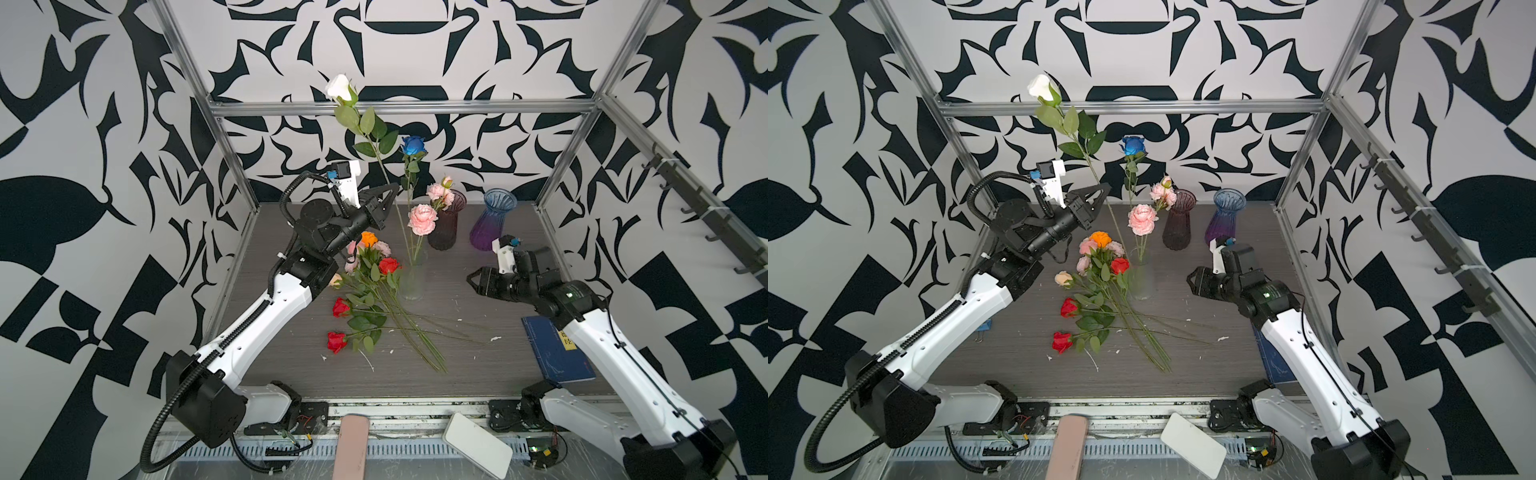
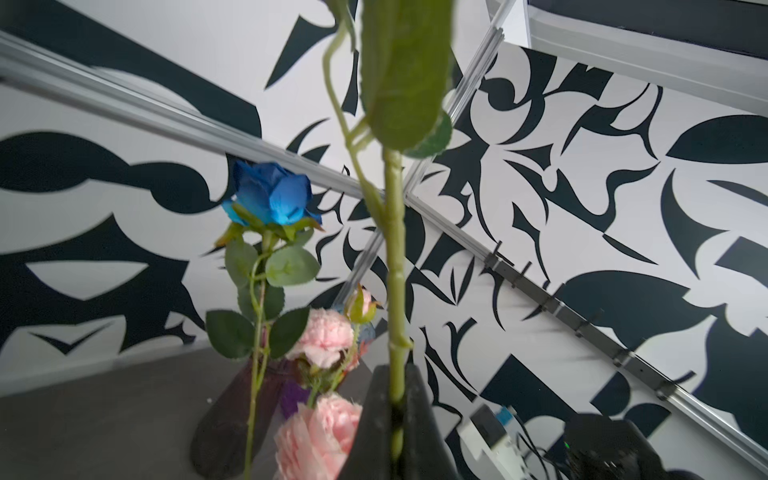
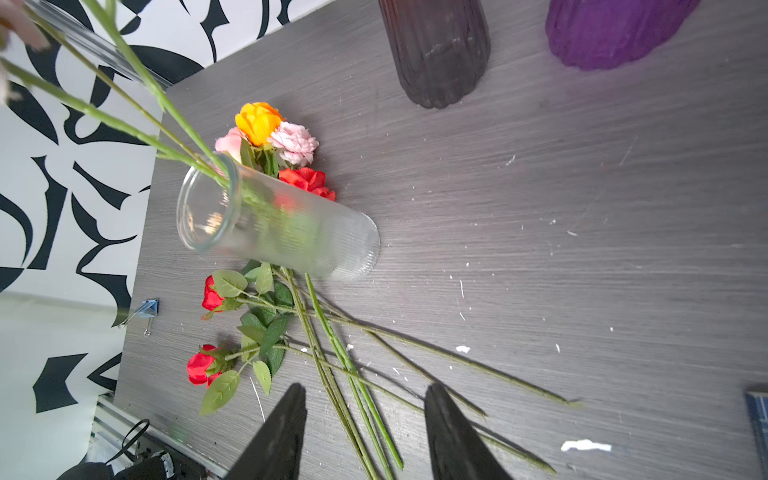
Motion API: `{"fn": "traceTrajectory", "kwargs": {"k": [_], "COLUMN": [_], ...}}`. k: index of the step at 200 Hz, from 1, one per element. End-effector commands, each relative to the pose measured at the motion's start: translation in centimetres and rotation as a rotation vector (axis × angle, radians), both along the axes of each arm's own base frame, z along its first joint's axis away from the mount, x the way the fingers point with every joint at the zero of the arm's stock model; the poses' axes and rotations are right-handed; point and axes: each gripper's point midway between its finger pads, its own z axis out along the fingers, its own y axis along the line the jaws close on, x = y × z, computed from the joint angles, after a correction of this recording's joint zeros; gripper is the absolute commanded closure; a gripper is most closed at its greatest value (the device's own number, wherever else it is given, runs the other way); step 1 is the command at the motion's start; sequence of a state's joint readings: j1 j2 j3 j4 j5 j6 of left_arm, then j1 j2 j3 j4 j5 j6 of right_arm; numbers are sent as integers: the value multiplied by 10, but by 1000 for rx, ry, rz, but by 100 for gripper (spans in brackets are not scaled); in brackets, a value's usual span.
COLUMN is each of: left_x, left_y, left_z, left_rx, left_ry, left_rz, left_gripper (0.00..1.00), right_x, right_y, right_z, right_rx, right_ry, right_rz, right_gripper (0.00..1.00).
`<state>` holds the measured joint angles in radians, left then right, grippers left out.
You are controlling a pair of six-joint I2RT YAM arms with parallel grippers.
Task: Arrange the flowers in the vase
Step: 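Lift the white rose high above the bunch with the left gripper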
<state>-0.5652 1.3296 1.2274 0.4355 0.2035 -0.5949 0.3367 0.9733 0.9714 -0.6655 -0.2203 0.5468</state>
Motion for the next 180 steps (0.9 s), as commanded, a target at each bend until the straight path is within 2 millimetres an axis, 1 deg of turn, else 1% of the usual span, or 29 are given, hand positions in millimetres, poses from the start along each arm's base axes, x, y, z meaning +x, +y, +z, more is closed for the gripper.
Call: {"fn": "traceTrajectory", "kwargs": {"k": [1,16,40,66,90,117,157,180], "left_x": [4,-1,-13,-16,-15,-14,-5,-3], "left_y": [4,1,-4,0,-1,-4,3,-1], "left_z": [24,27,29,32,31,22,-8,-25], "left_rx": [-18,2,29,-33,-71,-82,-151,-146], "left_ry": [-151,-208,-340,-400,-402,-391,-343,-308], "left_rz": [63,70,85,108,102,88,117,111], "left_gripper": [100,100,100,100,100,100,100,100], "right_x": [0,-1,1,2,2,1,0,-1], "right_y": [-4,-4,-3,-3,-3,-4,-6,-7], "right_z": [1,-1,3,3,2,1,1,2], "right_rx": [23,27,33,33,34,34,33,31], "right_ry": [-15,-10,-17,-20,-19,-20,-21,-24], "right_rz": [-38,-39,-38,-41,-42,-46,-50,-50], "right_gripper": [50,50,50,50,51,51,51,50]}}
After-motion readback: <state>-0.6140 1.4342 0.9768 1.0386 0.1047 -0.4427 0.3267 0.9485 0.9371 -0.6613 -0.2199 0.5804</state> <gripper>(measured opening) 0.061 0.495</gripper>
